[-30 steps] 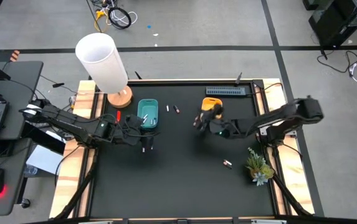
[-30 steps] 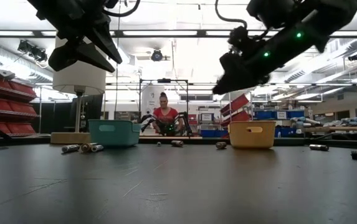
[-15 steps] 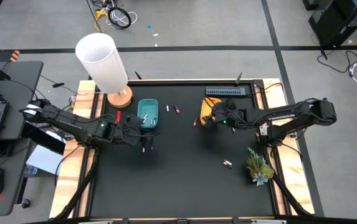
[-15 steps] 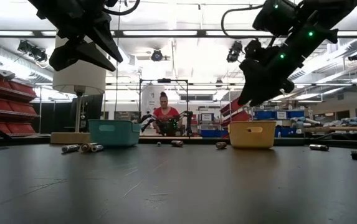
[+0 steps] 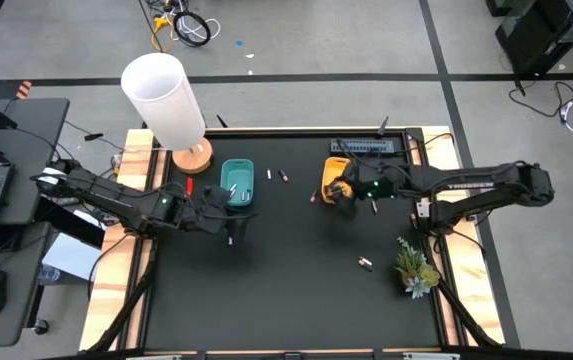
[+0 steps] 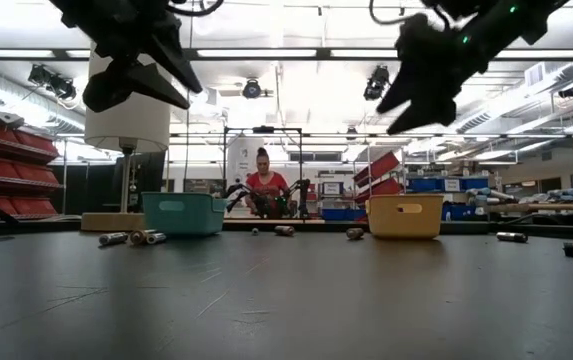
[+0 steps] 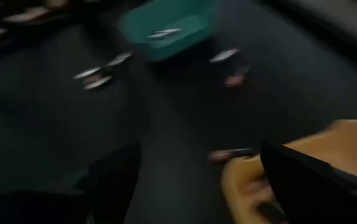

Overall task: Sort batteries
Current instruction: Put the silver battery into the blue bin

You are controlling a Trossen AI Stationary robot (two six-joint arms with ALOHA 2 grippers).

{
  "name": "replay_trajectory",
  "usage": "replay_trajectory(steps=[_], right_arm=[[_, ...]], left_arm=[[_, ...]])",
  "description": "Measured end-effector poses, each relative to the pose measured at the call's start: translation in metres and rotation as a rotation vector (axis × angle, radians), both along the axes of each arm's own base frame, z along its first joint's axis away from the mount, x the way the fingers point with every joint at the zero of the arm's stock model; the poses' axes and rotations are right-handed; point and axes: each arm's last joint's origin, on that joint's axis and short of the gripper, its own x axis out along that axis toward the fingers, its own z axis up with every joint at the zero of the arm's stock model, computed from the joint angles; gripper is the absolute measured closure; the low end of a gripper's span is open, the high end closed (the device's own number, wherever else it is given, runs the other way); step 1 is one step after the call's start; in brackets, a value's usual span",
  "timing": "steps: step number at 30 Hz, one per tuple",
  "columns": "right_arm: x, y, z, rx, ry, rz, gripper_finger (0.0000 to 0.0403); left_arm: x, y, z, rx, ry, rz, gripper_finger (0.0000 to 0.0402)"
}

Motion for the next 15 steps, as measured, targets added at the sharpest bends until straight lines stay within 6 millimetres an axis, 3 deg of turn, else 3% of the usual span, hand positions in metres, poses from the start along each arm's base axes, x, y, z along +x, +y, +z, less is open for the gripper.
replay_trajectory(steps=[6,10,15], right_arm=[[0.001,0.036,0.000,0.139,0.000,0.228,0.0086],[-0.009,0.069,-0.007,0.229,0.103,0.301,0.0099],[-0.035,0.102,-0.020,0.309,0.348,0.323,0.0120]], left_arm=[[0.002,-0.020,-0.009,0.023,0.094,-0.294,0.0271],[0.007,-0.030,-0.021,0.016,0.168,-0.457,0.0271],[0.013,-0.033,-0.034,0.022,0.224,-0.461,0.0271]])
